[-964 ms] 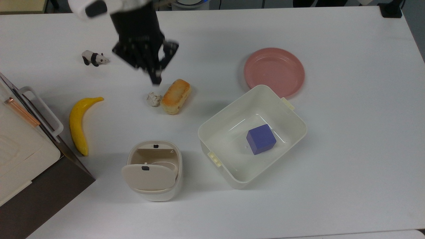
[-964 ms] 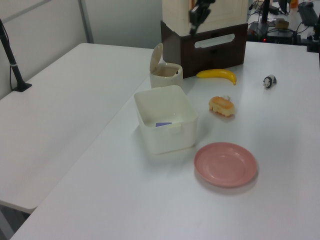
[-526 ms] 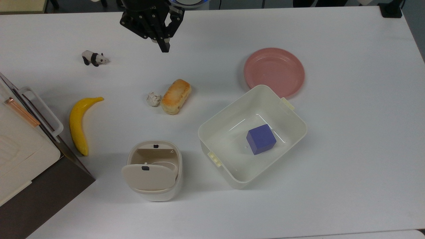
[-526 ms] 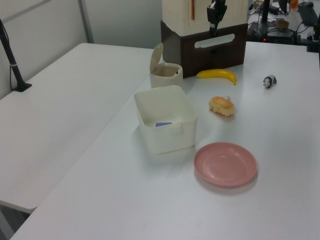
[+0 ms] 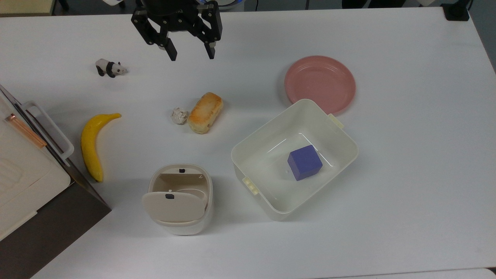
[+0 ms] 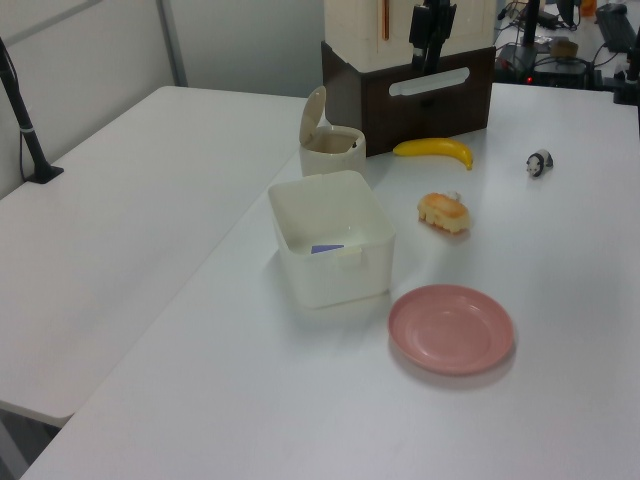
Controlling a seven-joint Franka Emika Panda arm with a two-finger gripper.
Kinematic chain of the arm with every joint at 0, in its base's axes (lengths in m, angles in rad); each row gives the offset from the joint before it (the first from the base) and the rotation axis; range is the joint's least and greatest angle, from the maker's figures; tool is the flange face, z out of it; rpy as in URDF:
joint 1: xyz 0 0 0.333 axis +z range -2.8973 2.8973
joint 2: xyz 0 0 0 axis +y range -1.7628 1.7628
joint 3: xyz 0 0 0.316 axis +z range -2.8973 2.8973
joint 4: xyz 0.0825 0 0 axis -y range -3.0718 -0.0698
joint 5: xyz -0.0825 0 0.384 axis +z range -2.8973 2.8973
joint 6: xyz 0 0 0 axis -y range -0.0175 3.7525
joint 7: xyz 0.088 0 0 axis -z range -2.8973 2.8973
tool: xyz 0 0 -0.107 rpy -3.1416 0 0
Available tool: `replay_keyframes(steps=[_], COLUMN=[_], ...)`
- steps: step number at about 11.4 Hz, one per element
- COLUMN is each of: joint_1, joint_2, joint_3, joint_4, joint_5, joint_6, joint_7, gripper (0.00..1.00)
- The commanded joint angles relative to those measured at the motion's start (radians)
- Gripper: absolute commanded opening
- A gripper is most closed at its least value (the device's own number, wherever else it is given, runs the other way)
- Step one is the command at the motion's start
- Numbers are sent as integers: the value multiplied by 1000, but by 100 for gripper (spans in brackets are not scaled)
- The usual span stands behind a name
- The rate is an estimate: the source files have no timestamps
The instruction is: Open the trash can
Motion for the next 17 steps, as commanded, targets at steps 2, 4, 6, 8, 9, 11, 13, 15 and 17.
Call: replay_keyframes(steps=[2,4,6,8,9,11,13,15,17], joint_1=[8,22,37,40,40,42,44,44,45], joint_2=[-22,-36,-36,-33,-33,-32,-32,-30,-29], joint_3=[-10,-8,-8,-5,-4,-4,-4,-4,-2], joint_4=[8,22,20,13,13,11,11,11,11], joint_5=[-42,-130,-161,-171,-184,-188,-186,-186,-186], joint_6=[-12,-21,-23,-23,-23,-23,-24,-23,-23], joint_7=[-24,-23,2,52,68,69,69,71,71], gripper=[100,100,100,100,100,100,100,100,100])
